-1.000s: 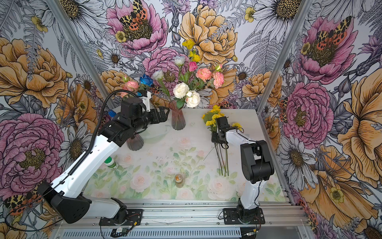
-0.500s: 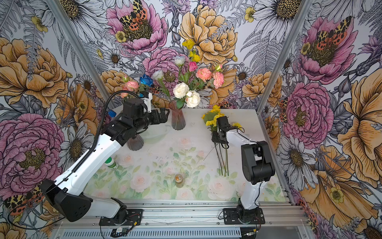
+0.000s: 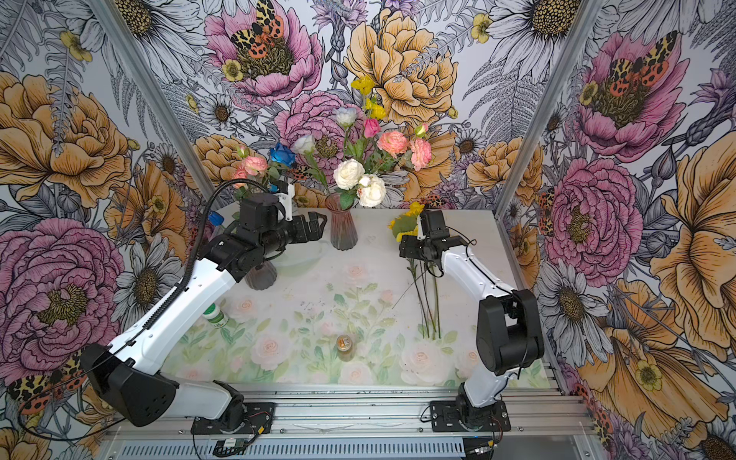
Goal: Pick out yellow flowers from the vase
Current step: Place the flower at the center of the board, then adjust the flower in the vase.
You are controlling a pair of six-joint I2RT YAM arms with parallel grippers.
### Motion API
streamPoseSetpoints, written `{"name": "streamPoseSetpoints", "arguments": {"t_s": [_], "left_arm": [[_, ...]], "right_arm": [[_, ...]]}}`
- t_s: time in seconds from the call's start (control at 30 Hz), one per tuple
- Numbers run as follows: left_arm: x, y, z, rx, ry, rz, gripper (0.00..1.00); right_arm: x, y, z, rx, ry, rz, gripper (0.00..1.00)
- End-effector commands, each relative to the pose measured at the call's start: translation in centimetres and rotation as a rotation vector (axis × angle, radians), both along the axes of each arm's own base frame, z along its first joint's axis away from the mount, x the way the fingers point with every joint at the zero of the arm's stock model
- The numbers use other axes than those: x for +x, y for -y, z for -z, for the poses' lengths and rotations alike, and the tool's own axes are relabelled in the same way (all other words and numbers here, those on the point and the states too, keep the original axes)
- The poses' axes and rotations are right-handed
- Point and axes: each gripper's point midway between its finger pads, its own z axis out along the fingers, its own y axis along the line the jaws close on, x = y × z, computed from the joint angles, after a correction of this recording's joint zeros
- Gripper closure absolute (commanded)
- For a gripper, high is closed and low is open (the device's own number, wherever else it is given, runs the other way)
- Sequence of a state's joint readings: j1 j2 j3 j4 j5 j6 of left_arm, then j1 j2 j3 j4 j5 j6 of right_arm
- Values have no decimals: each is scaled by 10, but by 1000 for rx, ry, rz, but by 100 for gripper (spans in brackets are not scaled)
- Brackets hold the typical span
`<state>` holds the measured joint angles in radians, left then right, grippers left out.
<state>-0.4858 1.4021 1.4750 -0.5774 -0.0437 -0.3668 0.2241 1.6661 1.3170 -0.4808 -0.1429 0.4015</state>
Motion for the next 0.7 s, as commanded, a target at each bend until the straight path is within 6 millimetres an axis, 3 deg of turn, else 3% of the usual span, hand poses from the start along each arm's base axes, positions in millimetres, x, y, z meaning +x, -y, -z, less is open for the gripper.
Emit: {"name": "streamPoseSetpoints", "arguments": {"t_s": [0.0, 0.1, 0.3, 0.47, 0.67], "left_arm": [[-1, 3, -5, -33, 16, 21, 1], [-1, 4, -3, -33, 11, 23, 1], [-2, 4, -5, -31, 16, 25, 1], [-1, 4, -5, -42, 11, 27, 1], [0, 4, -4, -49, 3, 32, 1]], "right_arm": [[24, -24, -57, 107, 144, -58, 15], [57, -34, -78, 155, 183, -49, 14], [122, -65, -92, 302, 201, -57, 12], [168, -87, -91, 374, 229, -68, 12], [209, -101, -93, 450, 288, -74, 12]]}}
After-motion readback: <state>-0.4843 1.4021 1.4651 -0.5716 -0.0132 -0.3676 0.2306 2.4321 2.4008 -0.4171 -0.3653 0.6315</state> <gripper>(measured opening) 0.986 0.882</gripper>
